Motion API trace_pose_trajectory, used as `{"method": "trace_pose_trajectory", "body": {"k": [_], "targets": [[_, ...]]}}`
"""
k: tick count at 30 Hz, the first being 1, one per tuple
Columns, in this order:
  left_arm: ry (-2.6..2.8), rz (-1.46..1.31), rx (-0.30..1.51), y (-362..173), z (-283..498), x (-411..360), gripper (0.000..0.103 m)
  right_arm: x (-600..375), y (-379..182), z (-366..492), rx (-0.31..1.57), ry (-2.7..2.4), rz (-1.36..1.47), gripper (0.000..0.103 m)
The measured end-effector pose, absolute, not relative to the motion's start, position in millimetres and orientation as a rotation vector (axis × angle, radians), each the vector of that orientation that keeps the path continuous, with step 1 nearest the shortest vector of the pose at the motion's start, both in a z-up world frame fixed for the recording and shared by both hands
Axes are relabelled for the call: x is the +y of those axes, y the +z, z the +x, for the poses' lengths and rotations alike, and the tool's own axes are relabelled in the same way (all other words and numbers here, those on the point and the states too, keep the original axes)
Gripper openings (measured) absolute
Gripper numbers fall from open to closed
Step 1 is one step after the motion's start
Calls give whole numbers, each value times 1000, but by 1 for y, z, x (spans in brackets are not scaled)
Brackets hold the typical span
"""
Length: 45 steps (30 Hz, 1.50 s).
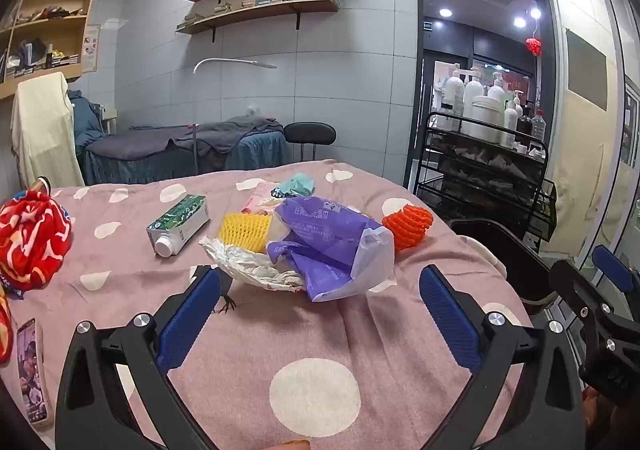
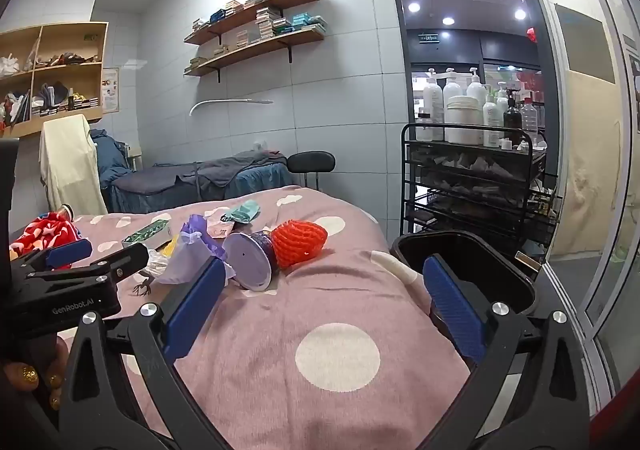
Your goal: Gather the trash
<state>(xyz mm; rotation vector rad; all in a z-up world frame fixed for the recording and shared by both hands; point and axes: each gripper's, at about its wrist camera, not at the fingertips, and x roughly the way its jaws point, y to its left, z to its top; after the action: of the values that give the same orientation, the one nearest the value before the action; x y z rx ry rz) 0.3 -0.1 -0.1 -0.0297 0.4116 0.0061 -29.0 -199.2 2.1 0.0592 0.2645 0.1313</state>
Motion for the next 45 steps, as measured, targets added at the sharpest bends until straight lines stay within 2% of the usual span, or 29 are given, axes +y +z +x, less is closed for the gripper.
{"method": "trace_pose_trajectory", "body": {"k": [45], "targets": [[-16, -67, 427, -7, 1, 11, 98, -200, -3, -25, 291, 133, 67, 98]]}}
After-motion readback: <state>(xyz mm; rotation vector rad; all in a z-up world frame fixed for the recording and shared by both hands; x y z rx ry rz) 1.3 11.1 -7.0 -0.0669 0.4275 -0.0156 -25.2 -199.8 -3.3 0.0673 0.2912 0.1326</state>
